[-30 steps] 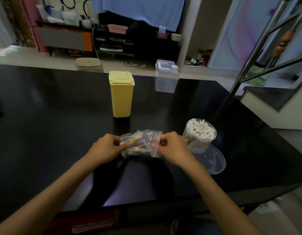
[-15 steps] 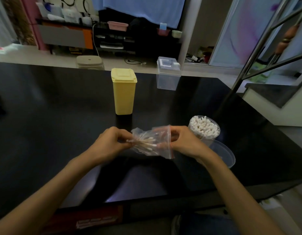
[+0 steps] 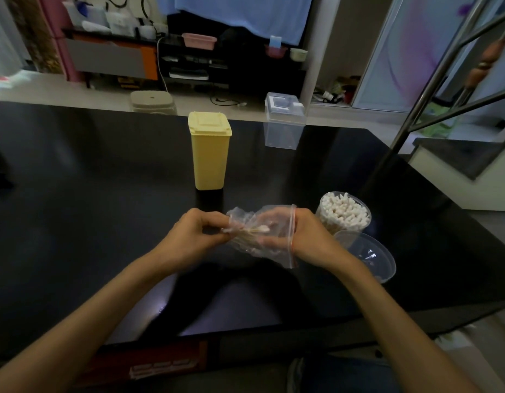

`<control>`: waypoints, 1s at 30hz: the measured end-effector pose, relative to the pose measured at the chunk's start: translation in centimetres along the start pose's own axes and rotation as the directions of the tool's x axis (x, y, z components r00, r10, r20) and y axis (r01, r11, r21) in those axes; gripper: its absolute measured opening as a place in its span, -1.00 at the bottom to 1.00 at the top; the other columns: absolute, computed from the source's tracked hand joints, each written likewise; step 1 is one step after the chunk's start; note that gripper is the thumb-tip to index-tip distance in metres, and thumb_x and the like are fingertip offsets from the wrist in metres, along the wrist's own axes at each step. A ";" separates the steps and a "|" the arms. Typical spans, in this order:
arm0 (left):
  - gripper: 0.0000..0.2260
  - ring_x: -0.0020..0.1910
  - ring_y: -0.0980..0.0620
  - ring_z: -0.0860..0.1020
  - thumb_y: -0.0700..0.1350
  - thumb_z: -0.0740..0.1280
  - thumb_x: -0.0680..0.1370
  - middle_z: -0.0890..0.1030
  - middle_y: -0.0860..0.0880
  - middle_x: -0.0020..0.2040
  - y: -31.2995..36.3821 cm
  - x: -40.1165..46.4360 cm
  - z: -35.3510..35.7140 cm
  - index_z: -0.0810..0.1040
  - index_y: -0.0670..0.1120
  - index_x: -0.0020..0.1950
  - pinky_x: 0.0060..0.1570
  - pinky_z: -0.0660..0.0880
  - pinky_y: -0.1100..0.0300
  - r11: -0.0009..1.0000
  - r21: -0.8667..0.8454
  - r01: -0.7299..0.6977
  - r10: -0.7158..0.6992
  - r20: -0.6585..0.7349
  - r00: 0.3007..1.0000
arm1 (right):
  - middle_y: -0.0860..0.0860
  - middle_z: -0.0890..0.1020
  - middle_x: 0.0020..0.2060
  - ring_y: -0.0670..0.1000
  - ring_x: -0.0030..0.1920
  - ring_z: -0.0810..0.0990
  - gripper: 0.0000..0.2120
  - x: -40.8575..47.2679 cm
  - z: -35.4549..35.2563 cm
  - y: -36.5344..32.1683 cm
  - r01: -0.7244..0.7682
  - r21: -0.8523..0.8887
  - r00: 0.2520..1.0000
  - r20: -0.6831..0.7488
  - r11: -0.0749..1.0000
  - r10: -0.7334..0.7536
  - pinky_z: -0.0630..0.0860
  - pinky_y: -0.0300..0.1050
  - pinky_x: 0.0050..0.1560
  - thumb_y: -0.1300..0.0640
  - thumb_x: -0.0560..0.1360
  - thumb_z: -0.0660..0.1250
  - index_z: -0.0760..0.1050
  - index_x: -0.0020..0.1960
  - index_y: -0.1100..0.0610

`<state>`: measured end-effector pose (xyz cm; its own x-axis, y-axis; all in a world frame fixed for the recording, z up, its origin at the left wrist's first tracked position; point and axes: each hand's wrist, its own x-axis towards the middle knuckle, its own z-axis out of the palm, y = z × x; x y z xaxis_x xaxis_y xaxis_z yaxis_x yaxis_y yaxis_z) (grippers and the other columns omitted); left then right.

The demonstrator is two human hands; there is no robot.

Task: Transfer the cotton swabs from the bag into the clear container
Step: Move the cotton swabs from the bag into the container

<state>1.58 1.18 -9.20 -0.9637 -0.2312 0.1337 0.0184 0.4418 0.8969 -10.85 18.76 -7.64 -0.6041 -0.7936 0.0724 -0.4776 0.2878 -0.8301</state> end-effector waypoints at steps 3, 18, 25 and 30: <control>-0.78 -0.18 0.25 0.61 -0.38 0.33 0.48 0.69 0.07 -0.22 0.4 0.1 0.0 0.66 -0.09 -0.05 -0.16 0.48 0.44 0.991 -0.131 0.021 -0.019 0.017 1.000 | -0.02 0.67 -0.07 -0.11 -0.05 0.66 -0.73 -0.2 0.0 -0.3 0.017 0.015 1.000 0.008 1.000 -0.017 0.60 -0.21 -0.03 0.21 0.34 0.51 0.63 0.03 0.08; -0.89 -0.21 0.13 0.63 -0.17 0.43 0.46 0.70 0.00 -0.21 -0.4 0.2 0.2 0.67 0.05 -0.16 -0.27 0.53 0.25 0.974 -0.053 0.222 -0.224 -0.037 0.974 | -0.09 0.61 -0.33 -0.25 -0.38 0.60 -0.81 -0.1 0.7 -1.8 -0.207 0.265 0.978 0.036 0.942 0.205 0.54 -0.40 -0.32 0.34 0.39 0.41 0.56 -0.20 0.06; -0.84 -0.21 0.11 0.64 -0.19 0.46 0.43 0.70 0.01 -0.23 -0.6 0.4 0.3 0.64 0.10 -0.16 -0.30 0.55 0.28 0.975 -0.038 0.220 -0.223 -0.114 0.968 | 0.04 0.65 -0.26 -0.08 -0.30 0.60 -0.90 0.0 0.3 -1.6 -0.330 0.228 0.935 -0.053 0.916 0.350 0.56 -0.35 -0.33 0.28 0.40 0.44 0.63 -0.08 0.19; -0.88 -0.17 0.11 0.64 -0.17 0.44 0.45 0.69 0.01 -0.18 -1.3 0.6 -0.4 0.66 0.05 -0.10 -0.26 0.52 0.28 0.959 -0.043 0.281 -0.284 -0.129 0.950 | 0.06 0.71 -0.15 -0.08 -0.13 0.67 -0.84 -0.4 -1.2 -1.8 -0.259 0.056 0.950 -0.163 0.964 0.264 0.60 -0.23 -0.02 0.26 0.40 0.45 0.66 -0.02 0.14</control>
<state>1.05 0.10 -10.10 -0.8865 -0.4568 -0.0736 -0.2416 0.3211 0.9157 -10.49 19.22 -5.56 -0.8047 -0.5907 -0.0603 -0.2687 0.4528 -0.8501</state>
